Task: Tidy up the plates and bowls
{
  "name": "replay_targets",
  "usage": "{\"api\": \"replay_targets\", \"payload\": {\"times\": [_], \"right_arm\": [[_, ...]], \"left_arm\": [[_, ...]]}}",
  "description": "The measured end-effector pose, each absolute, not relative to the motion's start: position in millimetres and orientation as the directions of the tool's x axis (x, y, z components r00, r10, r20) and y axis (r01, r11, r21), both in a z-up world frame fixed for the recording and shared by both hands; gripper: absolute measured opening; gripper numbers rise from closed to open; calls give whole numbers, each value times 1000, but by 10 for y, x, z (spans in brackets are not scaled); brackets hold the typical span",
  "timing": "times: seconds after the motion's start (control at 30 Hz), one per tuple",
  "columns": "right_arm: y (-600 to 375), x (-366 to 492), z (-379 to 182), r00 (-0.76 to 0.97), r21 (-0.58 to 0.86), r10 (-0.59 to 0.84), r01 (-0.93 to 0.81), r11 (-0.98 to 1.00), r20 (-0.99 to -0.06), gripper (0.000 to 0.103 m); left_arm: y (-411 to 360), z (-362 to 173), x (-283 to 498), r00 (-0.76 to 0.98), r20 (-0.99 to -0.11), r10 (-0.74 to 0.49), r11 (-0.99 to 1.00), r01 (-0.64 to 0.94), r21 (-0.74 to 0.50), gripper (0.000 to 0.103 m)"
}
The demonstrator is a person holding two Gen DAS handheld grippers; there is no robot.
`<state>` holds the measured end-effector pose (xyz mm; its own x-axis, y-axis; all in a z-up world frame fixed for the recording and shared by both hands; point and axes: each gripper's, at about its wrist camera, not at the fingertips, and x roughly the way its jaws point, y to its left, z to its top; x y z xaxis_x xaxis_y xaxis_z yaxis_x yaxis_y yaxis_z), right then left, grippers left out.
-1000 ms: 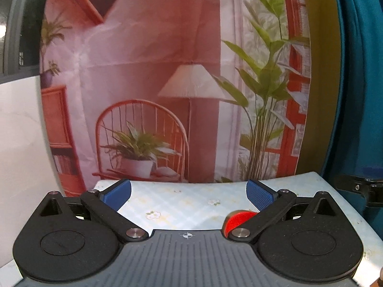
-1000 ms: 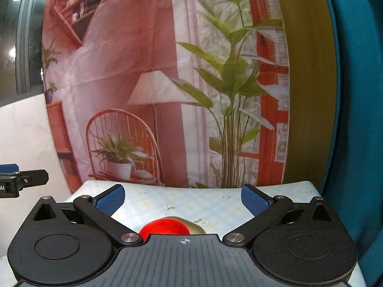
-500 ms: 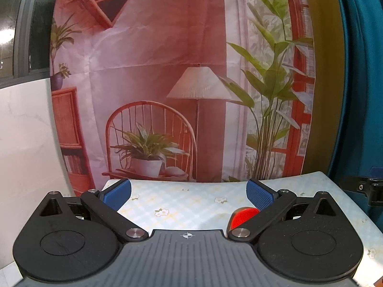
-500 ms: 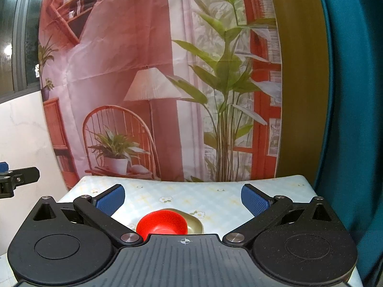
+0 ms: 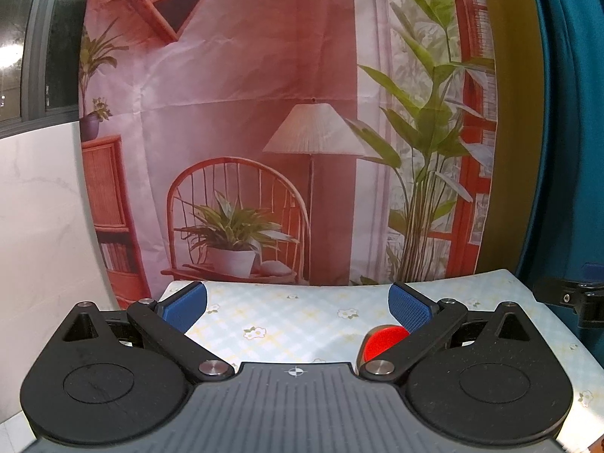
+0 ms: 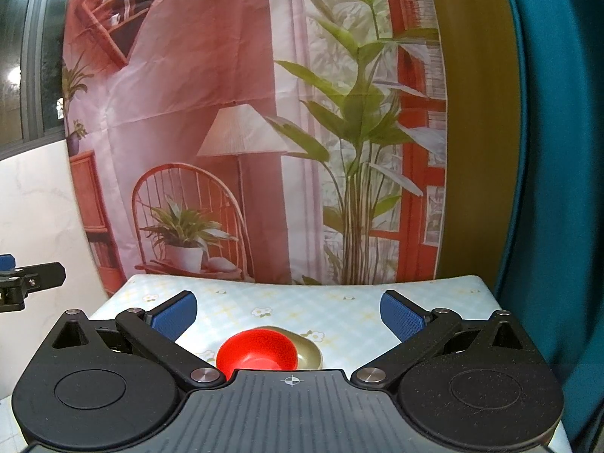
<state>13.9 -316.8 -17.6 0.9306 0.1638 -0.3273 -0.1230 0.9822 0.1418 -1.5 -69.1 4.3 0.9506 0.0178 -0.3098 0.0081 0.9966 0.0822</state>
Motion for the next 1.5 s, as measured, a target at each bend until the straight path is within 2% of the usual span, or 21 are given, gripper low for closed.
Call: {"api": "replay_targets", "payload": {"times": [1.5], "right_arm": [[-3200,177,-193,922,166,169,-117,979,-347,103]], "left_arm": [[-663,38,-26,949,-314,4,997,23,80,103]]}}
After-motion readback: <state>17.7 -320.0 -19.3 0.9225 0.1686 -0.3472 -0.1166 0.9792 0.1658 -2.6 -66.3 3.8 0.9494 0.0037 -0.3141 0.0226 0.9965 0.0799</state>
